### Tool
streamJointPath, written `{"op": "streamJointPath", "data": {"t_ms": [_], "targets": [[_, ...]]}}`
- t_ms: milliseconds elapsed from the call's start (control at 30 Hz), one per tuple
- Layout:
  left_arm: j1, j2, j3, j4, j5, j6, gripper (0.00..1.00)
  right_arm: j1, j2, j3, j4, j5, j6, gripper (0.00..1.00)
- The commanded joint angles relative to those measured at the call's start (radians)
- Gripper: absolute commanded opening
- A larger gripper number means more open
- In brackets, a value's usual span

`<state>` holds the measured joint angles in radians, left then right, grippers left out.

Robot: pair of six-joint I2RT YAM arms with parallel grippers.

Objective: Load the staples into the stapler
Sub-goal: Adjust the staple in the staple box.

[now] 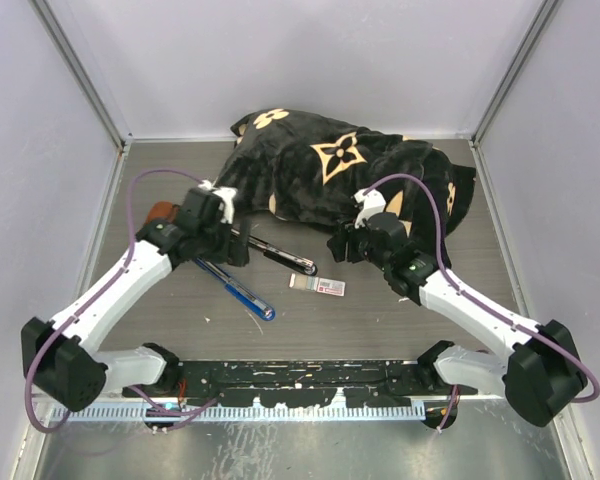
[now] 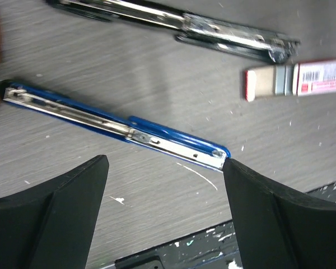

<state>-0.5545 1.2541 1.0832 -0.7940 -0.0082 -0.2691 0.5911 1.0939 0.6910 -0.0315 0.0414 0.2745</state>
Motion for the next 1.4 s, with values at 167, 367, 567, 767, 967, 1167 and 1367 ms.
{"op": "streamJointPath", "data": {"t_ms": [167,367,567,767,967,1167,1367], "targets": [[0.278,-0.159,-0.091,0.153,0.102,-0.053,0.87,0.032,0.155,0.054,-0.024,-0.054,-0.02,0.55],[0.295,-0.216,-0.122,0.194,0.041,-0.001,0.87,0.13,0.258,0.123,-0.097,0.018,0.047,0.53],[0.295,-0.239,-0.109,0.137,-0.015,0.046,0.87,0.237,0.386,0.185,-0.105,0.074,0.211,0.5],[0.295,-0.278,-0.117,0.138,-0.037,0.061,0.91,0.263,0.457,0.208,-0.118,0.121,0.3,0.48],[0.295,-0.29,-0.118,0.133,-0.051,0.066,0.91,0.272,0.496,0.211,-0.117,0.114,0.316,0.47],[0.296,-0.292,-0.121,0.134,-0.044,0.065,0.92,0.273,0.522,0.232,-0.113,0.113,0.305,0.44],[0.295,-0.296,-0.121,0.134,-0.048,0.065,0.92,0.275,0.517,0.226,-0.129,0.133,0.319,0.43]]}}
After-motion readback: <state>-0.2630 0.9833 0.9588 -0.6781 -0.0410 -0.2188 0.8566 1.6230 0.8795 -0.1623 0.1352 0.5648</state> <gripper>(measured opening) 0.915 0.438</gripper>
